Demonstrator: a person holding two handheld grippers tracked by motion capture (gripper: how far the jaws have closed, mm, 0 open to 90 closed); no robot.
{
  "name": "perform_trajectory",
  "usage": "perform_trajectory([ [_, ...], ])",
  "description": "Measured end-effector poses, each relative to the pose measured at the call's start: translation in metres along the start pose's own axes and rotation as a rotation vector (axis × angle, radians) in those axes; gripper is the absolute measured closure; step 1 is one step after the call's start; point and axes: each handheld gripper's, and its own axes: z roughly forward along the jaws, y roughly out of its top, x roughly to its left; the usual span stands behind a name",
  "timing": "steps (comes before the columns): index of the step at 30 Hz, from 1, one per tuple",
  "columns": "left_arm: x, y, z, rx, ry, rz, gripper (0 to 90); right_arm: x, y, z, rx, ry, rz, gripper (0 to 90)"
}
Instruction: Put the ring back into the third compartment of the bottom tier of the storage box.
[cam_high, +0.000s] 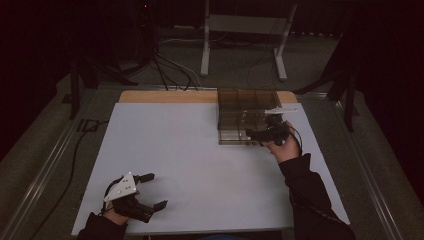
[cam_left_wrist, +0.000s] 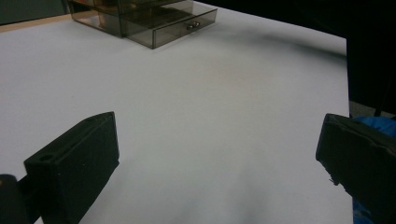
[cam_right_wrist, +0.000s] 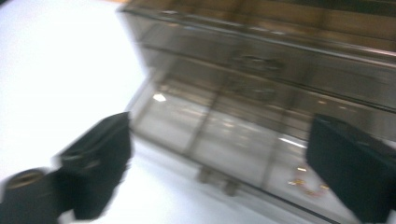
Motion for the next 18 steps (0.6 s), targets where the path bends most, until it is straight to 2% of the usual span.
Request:
perform_trajectory([
  [2,0.0,0.0,0.0,0.0,0.0,-0.001,0.4,0.003,0.0,0.0,0.0,0.039,-0.019,1.3],
  [7,0.0,-0.001,0.0,-0.001,0.002,-0.004,0.4,0.007,-0.001,0.001,-0.005,0.077,-0.03,0.0],
  [11,0.0,0.0,0.0,0.0,0.0,-0.001,0.4,0.013,-0.004,-0.001,-0.008,0.103,-0.082,0.0],
  [12,0.0,0.0,0.0,0.0,0.001,-0.001,0.4,0.015,-0.004,-0.001,-0.004,0.121,-0.095,0.0],
  [15,0.0,-0.001,0.0,0.006,0.001,0.002,0.4,0.019,-0.005,-0.002,-0.007,0.135,-0.103,0.0],
  [17,0.0,-0.001,0.0,0.002,0.002,-0.003,0.4,0.022,-0.005,-0.004,-0.018,0.123,-0.123,0.0],
  [18,0.0,-0.001,0.0,0.002,0.003,-0.003,0.4,0.024,-0.006,-0.005,-0.023,0.137,-0.127,0.0],
])
